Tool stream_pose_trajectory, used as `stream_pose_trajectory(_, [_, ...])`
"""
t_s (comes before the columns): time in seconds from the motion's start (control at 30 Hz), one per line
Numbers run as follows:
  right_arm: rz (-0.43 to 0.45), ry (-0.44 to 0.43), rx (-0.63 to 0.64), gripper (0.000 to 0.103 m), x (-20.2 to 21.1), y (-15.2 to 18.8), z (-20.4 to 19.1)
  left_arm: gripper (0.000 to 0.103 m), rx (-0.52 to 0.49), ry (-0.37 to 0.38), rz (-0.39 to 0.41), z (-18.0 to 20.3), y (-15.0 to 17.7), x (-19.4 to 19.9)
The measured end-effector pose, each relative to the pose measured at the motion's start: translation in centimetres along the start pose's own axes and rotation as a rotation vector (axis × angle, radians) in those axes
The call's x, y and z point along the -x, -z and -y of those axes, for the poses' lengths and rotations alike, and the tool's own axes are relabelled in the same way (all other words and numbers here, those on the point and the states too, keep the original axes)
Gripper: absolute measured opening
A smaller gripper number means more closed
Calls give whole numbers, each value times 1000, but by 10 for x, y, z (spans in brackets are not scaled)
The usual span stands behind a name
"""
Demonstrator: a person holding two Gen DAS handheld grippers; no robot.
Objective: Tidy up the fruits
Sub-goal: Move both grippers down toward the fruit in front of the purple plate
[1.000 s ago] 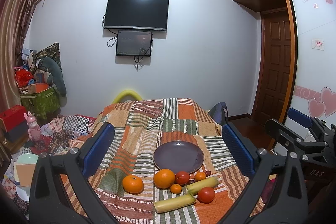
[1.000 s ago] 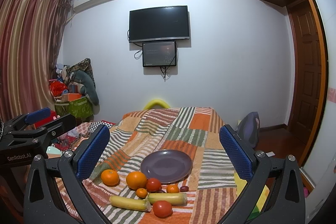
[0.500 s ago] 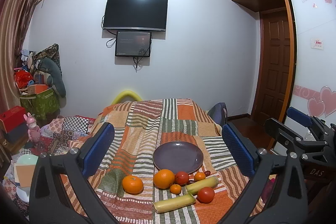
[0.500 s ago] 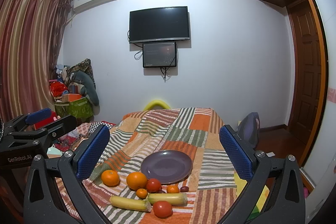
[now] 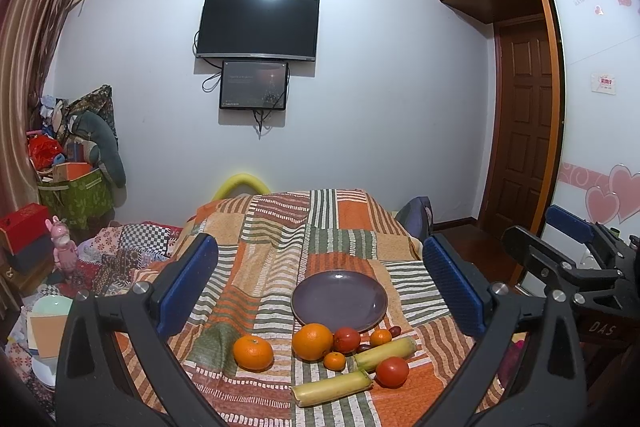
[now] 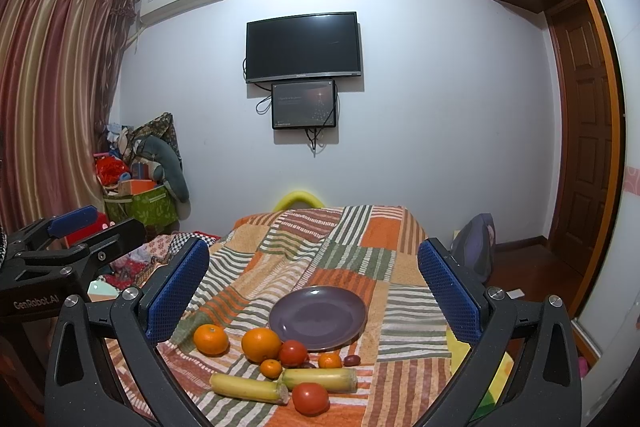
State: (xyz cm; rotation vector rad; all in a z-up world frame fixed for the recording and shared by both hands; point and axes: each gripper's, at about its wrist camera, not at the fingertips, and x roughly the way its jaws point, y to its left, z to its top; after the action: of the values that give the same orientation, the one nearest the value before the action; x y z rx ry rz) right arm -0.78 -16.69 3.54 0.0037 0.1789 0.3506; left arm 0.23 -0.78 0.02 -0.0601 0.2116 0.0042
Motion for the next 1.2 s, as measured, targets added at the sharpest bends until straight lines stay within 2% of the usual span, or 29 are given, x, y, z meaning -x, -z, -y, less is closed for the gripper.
stream_pose_trajectory(0.57, [-18,-26,-19,102,-4,1,3,103,-10,9,-9,-1,0,-1])
stream_pose_trajectory(0.67, [-44,-38,-19,93,-10,5,4,102,0,8,-19,-5,1,-6])
stream_pose_trajectory(0.83, [-110,-42,-23,75,-28,15,7,91,8,2,-57,-12,6,-17])
stream_pose_trajectory(0.93, [-161,-51,-38,67,-40,24,11,83,11,4,-95,-18,11,-29])
stream_pose_trajectory(1.03, [-223,-58,-53,55,-54,34,16,75,15,-3,-144,-26,18,-45])
stream_pose_trajectory(1.2, [-315,-60,-72,52,-73,54,26,64,29,-20,-233,-42,34,-75])
